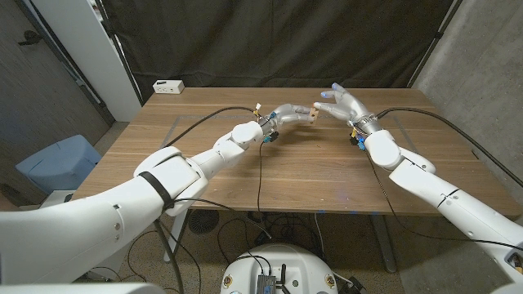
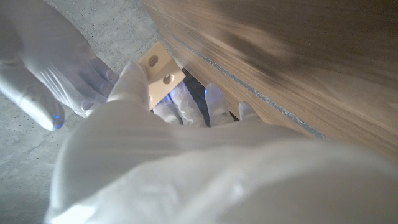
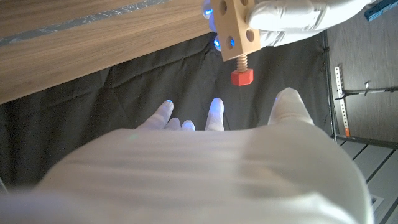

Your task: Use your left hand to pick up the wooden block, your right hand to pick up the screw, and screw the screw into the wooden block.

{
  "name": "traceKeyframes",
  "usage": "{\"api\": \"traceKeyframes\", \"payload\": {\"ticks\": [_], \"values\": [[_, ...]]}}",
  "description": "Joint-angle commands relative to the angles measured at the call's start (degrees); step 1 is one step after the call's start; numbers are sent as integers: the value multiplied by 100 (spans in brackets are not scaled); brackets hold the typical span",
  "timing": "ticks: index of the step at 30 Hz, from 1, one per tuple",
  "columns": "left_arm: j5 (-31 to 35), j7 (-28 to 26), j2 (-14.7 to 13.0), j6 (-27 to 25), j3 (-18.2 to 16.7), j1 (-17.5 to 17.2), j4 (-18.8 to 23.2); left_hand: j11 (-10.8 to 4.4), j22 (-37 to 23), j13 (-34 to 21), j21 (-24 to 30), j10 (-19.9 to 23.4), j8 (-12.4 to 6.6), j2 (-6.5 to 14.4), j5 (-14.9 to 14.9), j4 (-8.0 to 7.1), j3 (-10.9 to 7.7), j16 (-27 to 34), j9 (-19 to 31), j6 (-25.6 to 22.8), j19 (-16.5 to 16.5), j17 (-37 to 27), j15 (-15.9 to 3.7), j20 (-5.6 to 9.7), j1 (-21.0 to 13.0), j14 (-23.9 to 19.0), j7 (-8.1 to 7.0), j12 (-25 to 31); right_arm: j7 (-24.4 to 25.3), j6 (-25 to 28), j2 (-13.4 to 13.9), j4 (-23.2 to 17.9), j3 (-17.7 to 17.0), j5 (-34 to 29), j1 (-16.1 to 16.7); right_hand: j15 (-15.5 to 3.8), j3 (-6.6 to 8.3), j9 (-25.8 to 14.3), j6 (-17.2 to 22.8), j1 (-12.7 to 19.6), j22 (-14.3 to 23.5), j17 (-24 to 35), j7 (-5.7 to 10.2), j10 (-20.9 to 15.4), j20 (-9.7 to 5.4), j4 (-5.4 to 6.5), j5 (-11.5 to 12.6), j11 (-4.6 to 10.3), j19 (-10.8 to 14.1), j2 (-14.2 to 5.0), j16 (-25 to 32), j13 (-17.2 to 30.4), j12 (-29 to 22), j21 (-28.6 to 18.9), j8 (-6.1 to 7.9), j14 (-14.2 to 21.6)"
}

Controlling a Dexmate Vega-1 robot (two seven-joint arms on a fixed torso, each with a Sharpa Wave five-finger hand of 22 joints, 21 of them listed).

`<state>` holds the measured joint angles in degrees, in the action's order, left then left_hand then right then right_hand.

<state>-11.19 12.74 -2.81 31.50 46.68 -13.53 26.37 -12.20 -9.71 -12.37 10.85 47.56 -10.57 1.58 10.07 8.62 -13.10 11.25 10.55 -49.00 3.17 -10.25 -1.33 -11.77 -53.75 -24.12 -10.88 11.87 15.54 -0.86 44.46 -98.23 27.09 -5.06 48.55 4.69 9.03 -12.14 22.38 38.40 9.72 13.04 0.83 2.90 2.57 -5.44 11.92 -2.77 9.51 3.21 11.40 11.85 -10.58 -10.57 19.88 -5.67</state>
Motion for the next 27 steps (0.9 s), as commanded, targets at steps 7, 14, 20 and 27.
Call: {"api": "traceKeyframes", "payload": {"ticks": [7, 14, 20, 27], "values": [[78, 57, -170, -13, 37, -68, 225, 10, -32, -21, 7, -5, -33, 4, 32, -39, -22, 29, 23, -35, -6, -10, -2, -14, 47, -14, -20, 2, -1297, 748, 779, -724, -86, 37, -283, 57, 141, -10, 156, 168, 16, -15, 74, 14, 10, -104, 96, -48, 28, -89, 19, 19, -51, -48, 8, 1], [84, 70, -204, -28, 33, -105, 308, 9, -32, -22, 7, -3, -34, 8, 33, -40, -23, 28, 23, -37, -9, -10, 2, -21, 46, -10, -29, 4, -1786, 1022, 991, -910, -76, 71, -525, 71, 198, -11, 160, 252, 16, -19, 75, 24, 22, -160, 144, -60, 27, -119, 23, 18, -58, -47, -1, -1], [118, 48, -245, -61, 46, -159, 436, 9, -32, -21, 9, 1, -34, 6, 32, -41, -21, 30, 23, -35, -6, -10, 3, -14, 50, -13, -32, 6, -2255, 1184, 1142, -966, 8, 49, -814, 84, 251, -12, 150, 329, 15, -22, 92, 42, 46, -211, 192, -87, 23, -143, 25, 17, -60, -46, -14, -10], [153, 8, -291, -109, 50, -200, 573, 10, -32, -21, 9, -2, -40, 4, 31, -40, -20, 29, 23, -49, -7, -10, 6, -16, 50, -10, -21, 5, -2758, 1268, 1265, -974, 117, 42, -1103, 134, 328, -14, 146, 443, 14, -26, 125, 115, 66, -286, 263, -121, -18, -166, 12, 16, -48, -31, -31, -61]]}}
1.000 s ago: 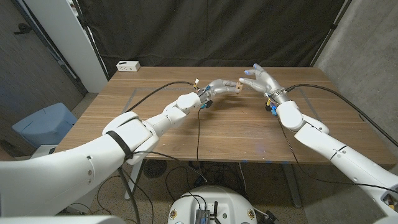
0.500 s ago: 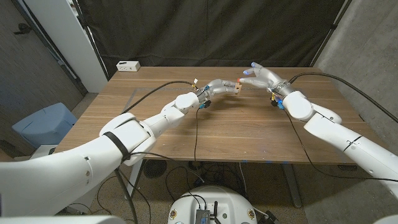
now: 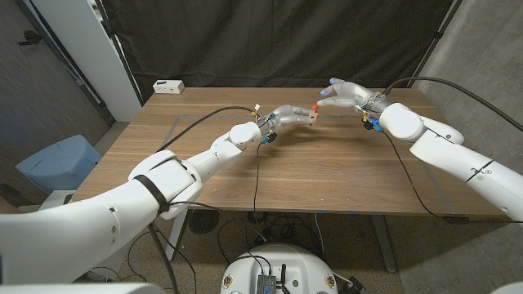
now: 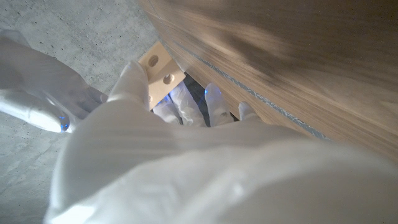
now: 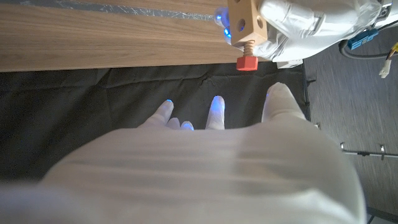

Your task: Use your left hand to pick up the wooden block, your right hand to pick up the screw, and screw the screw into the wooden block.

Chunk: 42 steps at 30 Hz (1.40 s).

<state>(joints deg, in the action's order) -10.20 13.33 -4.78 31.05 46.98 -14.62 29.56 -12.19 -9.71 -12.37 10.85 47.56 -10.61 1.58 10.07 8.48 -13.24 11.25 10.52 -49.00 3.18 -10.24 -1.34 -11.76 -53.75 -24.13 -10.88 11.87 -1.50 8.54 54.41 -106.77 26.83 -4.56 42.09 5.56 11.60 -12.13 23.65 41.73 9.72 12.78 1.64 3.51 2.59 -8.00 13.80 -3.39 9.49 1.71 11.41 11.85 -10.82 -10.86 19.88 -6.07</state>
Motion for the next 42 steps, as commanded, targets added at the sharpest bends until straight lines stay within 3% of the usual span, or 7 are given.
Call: {"api": "traceKeyframes", "payload": {"ticks": [1, 15, 26, 42], "values": [[57, -54, -99, -73, 19, -95, 270, 9, -32, -20, 10, -1, -36, 4, 31, -26, -6, 29, 25, -50, -6, -10, 5, -17, 49, -10, -24, 5, -1084, 327, 279, -119, 152, -13, -475, 50, 80, -15, 16, 122, 14, 0, 45, 59, 65, -37, 84, -76, -20, -17, 10, 17, -25, -2, -35, -30], [68, -10, 54, 17, 45, 56, -74, 9, -32, -20, 13, -5, -31, 10, 33, -25, -8, 29, 26, -36, 0, -11, 7, -11, 45, -7, -23, 5, -1742, 363, 343, -25, 363, -98, -865, 124, 169, -24, 13, 228, 15, 1, 88, 188, 112, -100, 179, -123, -120, -28, -13, 21, -12, 22, -59, -146], [31, 1, 302, 43, 95, 289, -597, 10, -32, -21, 13, -9, -35, 11, 34, -21, -10, 33, 25, -47, -3, -10, 8, -15, 38, -16, -40, 5, -2122, 239, 202, 253, 605, -333, -1278, 128, 226, -45, 159, 276, 18, 8, 160, 196, 105, -119, 232, -131, -182, -38, 16, 26, -33, 29, -4, -120], [-2, -90, 403, -134, 229, 427, -753, 8, -32, -21, 9, -2, -36, 13, 33, -26, -7, 29, 25, -54, -15, -11, 0, -30, 47, -1, -47, 9, -2639, 99, -3, 633, 824, -476, -1748, 184, 325, -75, 183, 367, 21, 21, 190, 329, 147, -142, 314, -167, -290, -73, 0, 33, -15, 35, 6, -234]]}}
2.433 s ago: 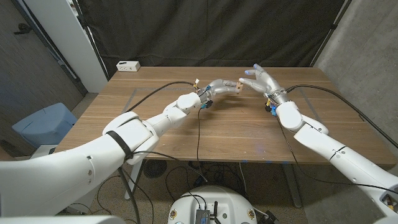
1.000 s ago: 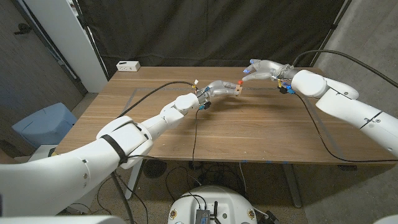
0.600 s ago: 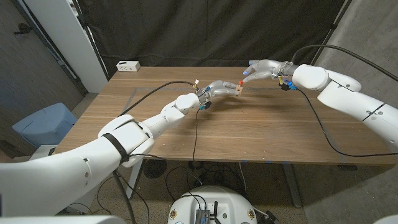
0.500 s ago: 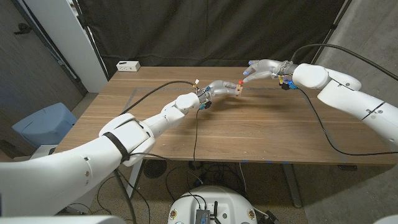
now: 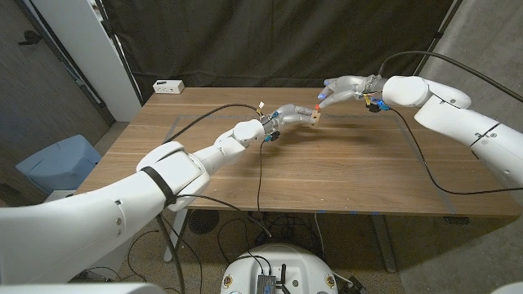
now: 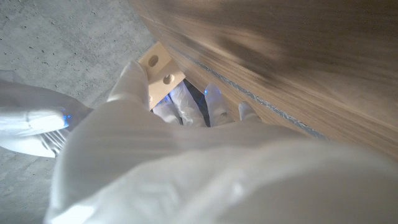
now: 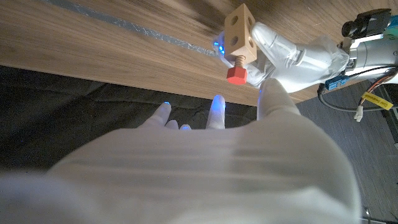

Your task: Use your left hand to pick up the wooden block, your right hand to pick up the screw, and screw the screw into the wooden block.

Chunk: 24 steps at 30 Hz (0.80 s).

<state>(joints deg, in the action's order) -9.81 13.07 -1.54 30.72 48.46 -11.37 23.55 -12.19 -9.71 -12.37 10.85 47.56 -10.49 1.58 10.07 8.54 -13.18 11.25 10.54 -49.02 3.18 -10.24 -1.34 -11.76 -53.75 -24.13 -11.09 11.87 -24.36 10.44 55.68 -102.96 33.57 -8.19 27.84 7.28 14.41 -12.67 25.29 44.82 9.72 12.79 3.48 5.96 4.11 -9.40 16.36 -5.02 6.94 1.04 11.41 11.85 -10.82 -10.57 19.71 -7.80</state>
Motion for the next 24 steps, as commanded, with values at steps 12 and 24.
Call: {"api": "traceKeyframes", "payload": {"ticks": [12, 24], "values": [[-74, -113, 82, -68, 120, 105, -168, 9, -31, -19, 14, -8, -51, 6, 32, -29, -11, 33, 22, -63, -5, -10, -12, -17, 45, -11, -20, 6, -425, -123, -207, 411, 209, -177, -439, 21, 89, -35, 68, 95, 22, 26, 16, 91, 2, -7, 98, -29, -35, -24, 12, 36, -29, -8, 42, -65], [-71, -127, 75, -43, 153, 112, -168, 6, -31, -16, 14, -8, -52, 4, 31, -26, -12, 32, 22, -72, -6, -9, -16, 3, 40, -13, -31, 6, -606, -168, -299, 620, 336, -235, -602, 12, 146, -49, 142, 154, 22, 30, 39, 101, -21, -19, 138, -15, 4, -45, 28, 39, -41, -34, 74, -54]]}}
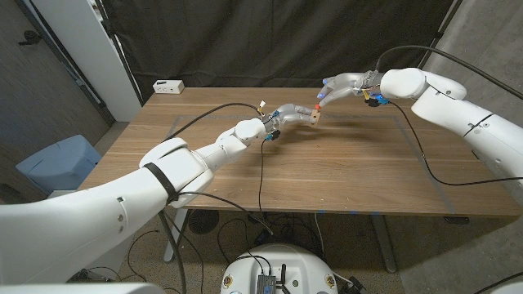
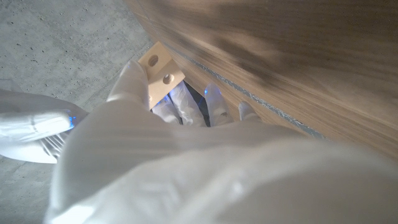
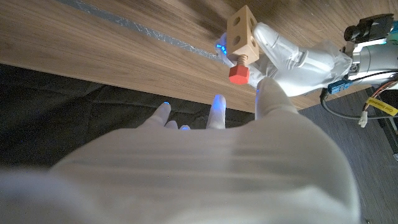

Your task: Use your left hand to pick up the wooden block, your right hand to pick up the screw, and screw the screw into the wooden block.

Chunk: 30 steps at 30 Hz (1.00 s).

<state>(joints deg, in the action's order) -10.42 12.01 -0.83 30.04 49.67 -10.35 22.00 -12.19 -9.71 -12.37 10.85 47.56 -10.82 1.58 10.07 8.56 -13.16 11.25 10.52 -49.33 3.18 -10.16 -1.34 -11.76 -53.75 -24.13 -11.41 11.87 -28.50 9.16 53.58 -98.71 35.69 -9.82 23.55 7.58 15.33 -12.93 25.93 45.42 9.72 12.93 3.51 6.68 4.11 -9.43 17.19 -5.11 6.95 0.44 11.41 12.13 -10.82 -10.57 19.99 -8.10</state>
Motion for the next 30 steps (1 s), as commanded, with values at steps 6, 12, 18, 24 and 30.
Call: {"api": "traceKeyframes", "payload": {"ticks": [6, 12, 18, 24, 30], "values": [[-10, -26, 6, 24, 39, 12, -16, 5, -31, -16, 15, -4, -19, 2, 29, -30, -12, 35, 24, -44, -3, -17, -23, 5, 45, -21, -11, 8, -234, -36, -116, 232, 175, -129, -207, -17, 77, -28, 102, 119, 22, 17, 41, 29, -23, -22, 70, -9, 21, 13, 33, 12, -47, -43, 58, -23], [-13, -9, 14, 3, 48, 25, -23, 5, -31, -16, 14, -4, -18, 4, 29, -31, -12, 34, 24, -43, -5, -18, -30, 2, 44, -18, -1, 8, -217, -40, -139, 251, 209, -192, -210, -24, 113, -43, 253, 159, 22, 20, 62, 17, -30, -29, 90, -12, 41, 21, 44, 13, -61, -53, 125, -13], [-12, -1, 17, 24, 61, 32, -26, 5, -31, -15, 14, -1, -18, 6, 29, -30, -14, 33, 25, -44, -5, -18, -25, 5, 42, -16, 9, 9, -179, -1, -144, 231, 226, -272, -199, -35, 145, -59, 349, 200, 23, 21, 72, -25, -42, -36, 102, -3, 88, 32, 63, 14, -83, -72, 175, 24], [-15, 12, 3, 58, 58, 23, -17, 5, -31, -14, 15, -3, -15, 3, 29, -25, -15, 34, 24, -39, -4, -16, -21, 12, 34, -22, -1, 8, -138, 7, -156, 228, 227, -302, -172, -51, 174, -76, 446, 239, 23, 23, 91, -58, -68, -41, 108, 2, 128, 41, 78, 15, -98, -85, 227, 57], [-14, 37, -13, 109, 51, 3, -3, 6, -31, -12, 15, 0, -17, 5, 28, -23, -18, 28, 24, -46, -3, -16, -18, 7, 28, -8, -11, 9, -140, 12, -163, 222, 232, -318, -167, -61, 204, -94, 538, 275, 23, 25, 98, -85, -79, -41, 110, 14, 160, 44, 90, 16, -109, -94, 279, 81]]}}
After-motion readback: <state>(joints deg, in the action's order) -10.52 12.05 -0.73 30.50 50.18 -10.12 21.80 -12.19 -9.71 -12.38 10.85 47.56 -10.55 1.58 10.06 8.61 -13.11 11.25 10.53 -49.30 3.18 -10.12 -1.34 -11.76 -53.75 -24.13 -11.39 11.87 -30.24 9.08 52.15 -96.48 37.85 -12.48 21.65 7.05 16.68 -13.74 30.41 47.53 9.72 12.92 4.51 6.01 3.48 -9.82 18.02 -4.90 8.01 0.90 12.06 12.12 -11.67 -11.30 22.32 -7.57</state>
